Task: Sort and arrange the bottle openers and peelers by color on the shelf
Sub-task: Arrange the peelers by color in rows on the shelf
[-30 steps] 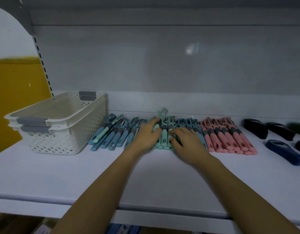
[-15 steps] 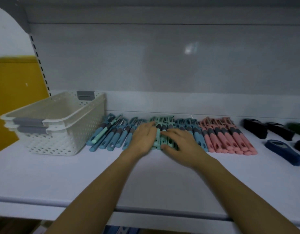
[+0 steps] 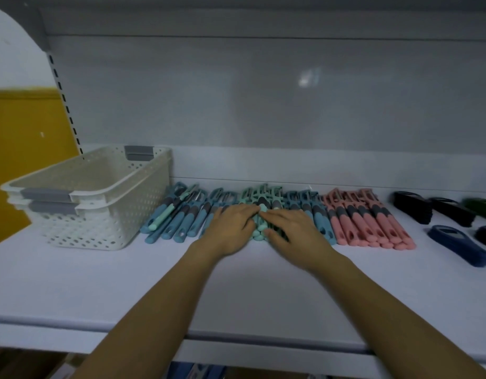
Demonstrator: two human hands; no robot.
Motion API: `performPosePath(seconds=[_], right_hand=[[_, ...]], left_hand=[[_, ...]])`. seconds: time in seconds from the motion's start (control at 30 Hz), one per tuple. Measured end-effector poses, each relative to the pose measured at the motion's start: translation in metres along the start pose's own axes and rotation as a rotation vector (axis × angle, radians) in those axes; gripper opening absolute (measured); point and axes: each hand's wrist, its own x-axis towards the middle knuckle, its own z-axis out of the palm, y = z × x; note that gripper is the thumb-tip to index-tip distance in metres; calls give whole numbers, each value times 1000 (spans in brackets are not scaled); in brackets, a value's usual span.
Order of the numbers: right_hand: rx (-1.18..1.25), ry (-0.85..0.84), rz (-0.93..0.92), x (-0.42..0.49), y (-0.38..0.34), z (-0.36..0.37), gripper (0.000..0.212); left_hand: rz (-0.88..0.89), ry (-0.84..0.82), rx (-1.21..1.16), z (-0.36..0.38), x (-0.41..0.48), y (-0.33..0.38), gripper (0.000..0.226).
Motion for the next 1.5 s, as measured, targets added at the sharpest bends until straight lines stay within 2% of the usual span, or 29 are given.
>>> performPosePath(seconds=[0.1,0.17,0.27,0.37,0.57,0.73,0.8,0.87,0.93,1.0,1.03,1.17,1.33,1.5], right_hand=[[3,9,9,-2,-2,-1,65],[23,16,10,-4,-3,-3,59],[26,11,10,-5,-3,-6,48],[25,9,13,-5,-5,-7,45],[28,3,28,-6,-5,-8,45],[28,9,40,-5,-6,-7,47],[19,10,35,-5,-7,-8,53],[9,7,35,-4,-7,-8,47],[5,6,34,-5,-8,-8,44],[-4,-2,37,-6,-9,-8,44],[-6,-6,41,-6,-9,-8,44],[-6,3,46,-6,-9,-8,44],[-17,14,21,-5,-8,-6,46],[-26,18,17,-5,-7,-4,58]], left_hand=[[-94,176,133,-13,-4,-5,37],[-312,268,293,-27,-10,-16,33],[-715,161,352,-43,-27,-32,38],[-812,124,312,-45,-33,-43,41],[-761,198,275,-40,-28,-46,37],[-535,432,-33,-35,-23,-36,33],[-406,452,-159,-33,-21,-19,37],[-321,378,-256,-29,-17,-5,41],[-268,238,-297,-19,-11,2,34],[-213,109,-249,-7,-8,4,20],[-196,73,-207,-2,-7,4,22],[-152,79,-122,1,-10,2,32],[-119,49,-124,-1,-11,0,37],[-108,27,-90,-4,-14,-1,37]])
